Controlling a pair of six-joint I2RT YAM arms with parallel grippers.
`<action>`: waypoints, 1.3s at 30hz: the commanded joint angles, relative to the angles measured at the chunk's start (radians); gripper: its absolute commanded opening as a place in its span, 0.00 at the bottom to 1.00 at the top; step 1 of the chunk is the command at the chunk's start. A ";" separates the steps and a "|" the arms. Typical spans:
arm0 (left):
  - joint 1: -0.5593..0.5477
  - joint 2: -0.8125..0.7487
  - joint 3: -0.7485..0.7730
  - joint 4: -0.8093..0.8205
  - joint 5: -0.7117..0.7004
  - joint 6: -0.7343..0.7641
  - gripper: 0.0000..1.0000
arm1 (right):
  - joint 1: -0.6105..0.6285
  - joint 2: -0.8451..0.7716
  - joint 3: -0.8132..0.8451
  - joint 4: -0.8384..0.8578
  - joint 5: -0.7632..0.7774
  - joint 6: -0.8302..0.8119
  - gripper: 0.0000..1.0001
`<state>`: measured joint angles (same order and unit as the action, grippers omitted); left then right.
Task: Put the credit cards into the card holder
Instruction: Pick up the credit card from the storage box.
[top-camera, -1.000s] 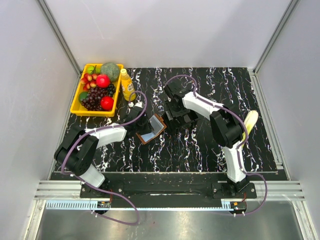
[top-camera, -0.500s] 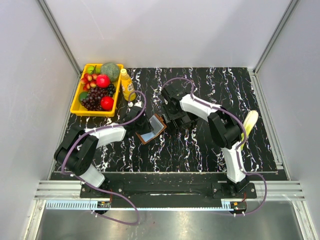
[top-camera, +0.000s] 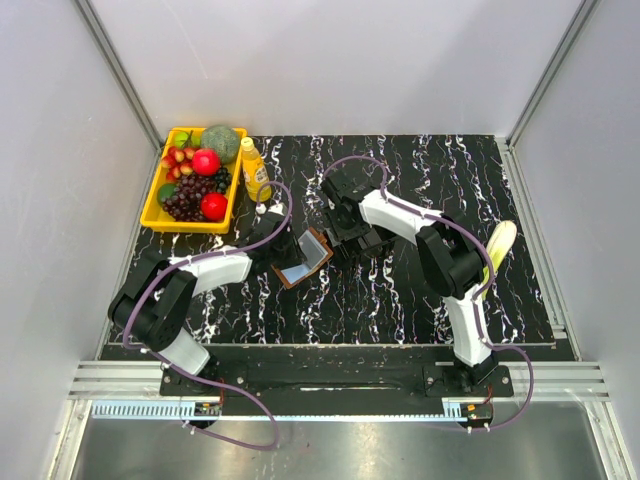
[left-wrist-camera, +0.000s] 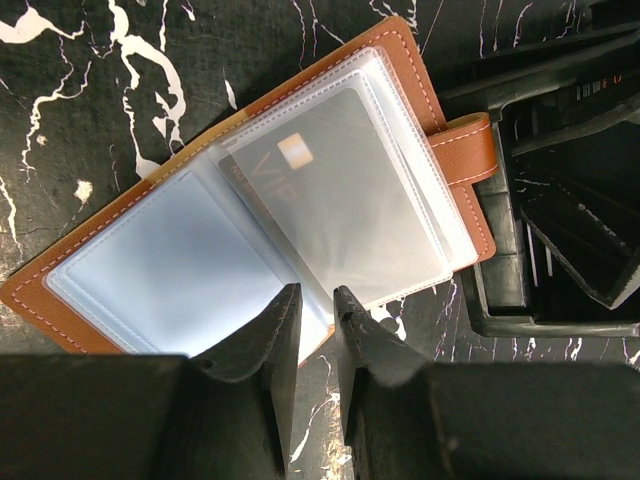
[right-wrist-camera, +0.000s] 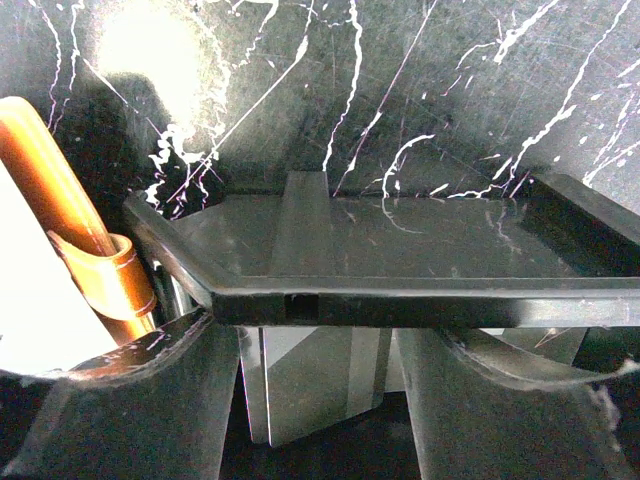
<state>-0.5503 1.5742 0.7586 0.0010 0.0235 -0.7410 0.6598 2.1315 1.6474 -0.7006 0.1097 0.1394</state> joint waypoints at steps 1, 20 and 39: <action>0.006 -0.006 0.010 0.024 0.013 0.015 0.24 | -0.003 0.021 -0.031 -0.112 -0.094 0.028 0.69; 0.006 0.010 0.019 0.019 0.032 0.015 0.24 | -0.069 -0.035 -0.058 -0.062 -0.352 0.054 0.72; 0.006 0.001 0.015 0.014 0.024 0.014 0.24 | -0.112 -0.105 -0.043 -0.086 -0.272 0.060 0.60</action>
<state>-0.5480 1.5795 0.7586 -0.0059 0.0425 -0.7372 0.5514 2.0941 1.5909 -0.7578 -0.1673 0.2131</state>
